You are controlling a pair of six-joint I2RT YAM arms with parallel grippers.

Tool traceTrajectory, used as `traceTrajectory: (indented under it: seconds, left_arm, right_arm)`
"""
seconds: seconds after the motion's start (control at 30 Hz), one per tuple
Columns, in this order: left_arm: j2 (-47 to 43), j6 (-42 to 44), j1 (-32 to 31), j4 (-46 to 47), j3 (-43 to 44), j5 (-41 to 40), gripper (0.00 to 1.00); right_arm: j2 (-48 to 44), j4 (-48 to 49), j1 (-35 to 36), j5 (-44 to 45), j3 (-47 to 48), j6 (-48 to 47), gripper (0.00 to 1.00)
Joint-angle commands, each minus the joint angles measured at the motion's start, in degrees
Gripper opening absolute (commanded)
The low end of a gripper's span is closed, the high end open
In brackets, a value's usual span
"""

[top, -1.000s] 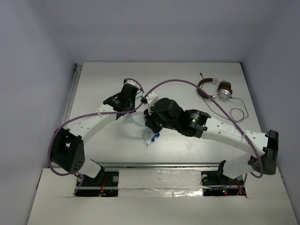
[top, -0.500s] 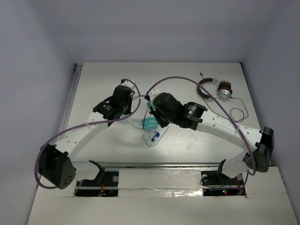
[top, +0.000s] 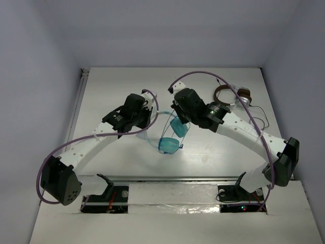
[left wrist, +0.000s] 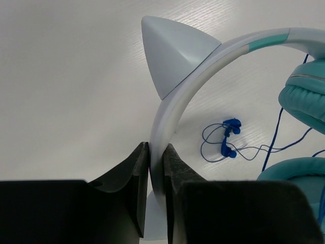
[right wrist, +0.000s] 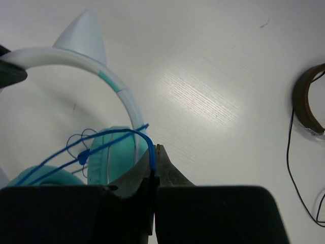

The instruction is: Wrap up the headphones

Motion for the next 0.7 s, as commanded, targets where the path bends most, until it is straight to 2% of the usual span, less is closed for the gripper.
traceTrajectory:
  seconds: [0.0, 0.13, 0.27, 0.37, 0.53, 0.67]
  left_arm:
    - [-2.8, 0.1, -0.2, 3.2, 0.7, 6.2, 0.0]
    - [-3.7, 0.0, -0.2, 3.6, 1.3, 8.8, 0.0]
    - [-4.9, -0.1, -0.2, 4.0, 1.8, 10.8, 0.0]
    - [-5.7, -1.0, 0.9, 4.0, 2.5, 10.6, 0.0]
    - [-6.7, -0.9, 2.1, 4.5, 4.1, 16.8, 0.0]
    - [-7.5, -1.5, 2.6, 4.5, 6.0, 20.2, 0.0]
  right_arm:
    - [0.8, 5.2, -1.3, 3.2, 1.1, -1.6, 0.0]
    - [0.0, 8.2, -1.8, 5.6, -1.6, 0.3, 0.0]
    - [-4.4, 16.5, -4.1, 5.1, -7.6, 3.5, 0.0]
    - [-8.3, 22.4, -5.5, 1.5, -13.1, 5.3, 0.0]
    - [-11.6, 31.3, -7.2, -4.9, -19.7, 6.1, 0.0]
    - [-13.4, 39.3, -9.8, -12.4, -23.4, 7.1, 0.05]
